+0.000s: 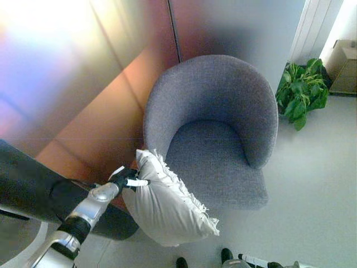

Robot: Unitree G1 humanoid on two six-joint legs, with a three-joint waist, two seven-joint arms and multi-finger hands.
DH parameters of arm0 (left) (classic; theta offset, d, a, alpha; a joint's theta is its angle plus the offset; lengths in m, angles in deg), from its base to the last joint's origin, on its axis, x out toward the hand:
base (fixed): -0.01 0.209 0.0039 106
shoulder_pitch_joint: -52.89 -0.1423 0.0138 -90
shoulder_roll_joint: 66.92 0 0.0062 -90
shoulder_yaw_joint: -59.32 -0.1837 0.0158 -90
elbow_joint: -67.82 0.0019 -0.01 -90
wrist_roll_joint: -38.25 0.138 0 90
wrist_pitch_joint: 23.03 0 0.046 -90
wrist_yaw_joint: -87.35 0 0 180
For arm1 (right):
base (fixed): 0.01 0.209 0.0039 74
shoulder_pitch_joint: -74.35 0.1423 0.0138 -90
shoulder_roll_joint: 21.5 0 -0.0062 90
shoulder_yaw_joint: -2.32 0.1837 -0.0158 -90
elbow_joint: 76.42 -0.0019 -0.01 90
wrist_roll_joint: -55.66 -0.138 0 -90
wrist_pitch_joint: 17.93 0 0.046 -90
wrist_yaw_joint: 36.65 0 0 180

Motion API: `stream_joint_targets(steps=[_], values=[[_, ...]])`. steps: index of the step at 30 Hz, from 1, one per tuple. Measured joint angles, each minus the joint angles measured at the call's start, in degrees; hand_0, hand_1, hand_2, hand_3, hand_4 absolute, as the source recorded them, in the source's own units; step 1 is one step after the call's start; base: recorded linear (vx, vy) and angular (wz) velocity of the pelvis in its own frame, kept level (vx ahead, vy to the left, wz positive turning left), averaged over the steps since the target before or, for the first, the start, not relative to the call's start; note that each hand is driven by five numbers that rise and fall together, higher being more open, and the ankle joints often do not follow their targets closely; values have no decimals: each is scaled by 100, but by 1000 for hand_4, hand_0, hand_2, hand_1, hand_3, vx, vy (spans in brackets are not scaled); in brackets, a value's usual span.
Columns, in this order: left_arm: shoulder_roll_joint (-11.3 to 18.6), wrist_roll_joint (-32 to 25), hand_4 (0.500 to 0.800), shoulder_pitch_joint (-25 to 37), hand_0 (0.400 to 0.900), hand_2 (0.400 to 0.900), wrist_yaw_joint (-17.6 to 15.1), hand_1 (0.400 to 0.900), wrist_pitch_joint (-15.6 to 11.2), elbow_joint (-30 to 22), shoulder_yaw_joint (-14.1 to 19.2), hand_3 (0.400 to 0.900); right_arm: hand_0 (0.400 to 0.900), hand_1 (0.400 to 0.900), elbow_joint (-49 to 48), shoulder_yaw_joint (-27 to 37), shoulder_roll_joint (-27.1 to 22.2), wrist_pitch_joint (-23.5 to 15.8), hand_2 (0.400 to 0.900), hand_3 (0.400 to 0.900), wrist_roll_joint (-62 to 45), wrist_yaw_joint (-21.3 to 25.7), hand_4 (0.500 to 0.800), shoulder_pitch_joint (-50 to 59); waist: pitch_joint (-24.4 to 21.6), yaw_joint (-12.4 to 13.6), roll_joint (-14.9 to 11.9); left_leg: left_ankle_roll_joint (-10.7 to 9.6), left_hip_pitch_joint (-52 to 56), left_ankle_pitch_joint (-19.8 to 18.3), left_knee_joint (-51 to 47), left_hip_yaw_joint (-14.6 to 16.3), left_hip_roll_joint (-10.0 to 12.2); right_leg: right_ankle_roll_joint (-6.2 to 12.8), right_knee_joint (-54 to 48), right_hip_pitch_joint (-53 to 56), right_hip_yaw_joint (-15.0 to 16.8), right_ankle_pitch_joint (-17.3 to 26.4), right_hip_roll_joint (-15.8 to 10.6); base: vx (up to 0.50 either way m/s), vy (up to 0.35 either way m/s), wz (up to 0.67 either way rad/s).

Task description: Pick up the pillow and put it on the sofa.

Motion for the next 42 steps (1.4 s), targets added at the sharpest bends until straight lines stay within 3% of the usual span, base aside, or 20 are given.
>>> stream_joint_targets(steps=[3,8,13,16,28,29,30,31,32,42], values=[[6,161,500,716,400,400,169,400,200,317,-219,400,900,900,10,7,30,-5,900,900,-140,-5,800,-107,-73,-28,-70,29,15,21,0,3,-4,0,11,13,1,0,0,36,-59,-7],[15,713,500,1663,400,400,339,400,638,918,-681,400,900,900,42,6,119,1,900,900,-291,-2,800,-99,-174,-321,-197,31,64,0,-1,85,-6,2,12,22,78,1,0,35,-64,-12],[20,735,500,2146,400,400,325,400,915,976,-984,400,900,900,43,8,134,8,900,900,-493,37,800,-112,-189,-625,-217,35,94,-23,-2,192,-3,5,14,7,163,4,4,26,-39,-12],[19,629,500,2380,400,400,254,400,1069,988,-1000,400,900,900,46,59,143,9,900,900,-657,108,800,-128,-192,-755,-210,34,121,-53,-3,307,4,11,15,-16,265,11,10,34,-27,-16],[-29,318,500,2771,400,400,168,400,1136,1317,-1007,400,900,900,56,285,129,7,900,900,-1063,353,800,-312,-241,-1251,15,44,193,-180,-3,837,-1,40,16,-112,632,22,25,54,-29,-20],[-57,240,595,2771,559,559,143,559,1141,1380,-1007,559,900,900,56,295,165,7,900,900,-1065,354,800,-362,-257,-1266,73,44,190,-189,-3,880,-5,43,16,-133,671,23,27,26,-15,-14],[-90,197,595,2772,559,559,106,559,1143,1433,-1007,559,900,900,59,301,179,9,900,900,-1065,356,800,-394,-266,-1267,111,45,192,-200,-3,924,-17,48,16,-149,712,26,31,14,-7,-13],[-143,176,782,2772,871,871,56,871,1162,1494,-1007,871,900,900,97,402,183,10,900,900,-1126,355,800,-479,-266,-1289,179,53,190,-214,-3,963,-19,58,17,-169,752,33,27,3,0,-12],[-150,175,800,2771,900,900,52,900,1186,1501,-1007,900,900,900,103,453,181,4,900,900,-1164,353,800,-468,-260,-1328,206,59,189,-218,-3,967,-21,65,17,-177,773,38,23,-3,5,-9],[-162,-67,800,3235,900,900,-24,900,1177,1640,-987,900,900,900,114,487,147,-199,900,900,-1097,225,800,-598,-297,-1396,271,86,184,-251,-5,1051,-58,113,23,-227,877,58,10,1,-12,0]])
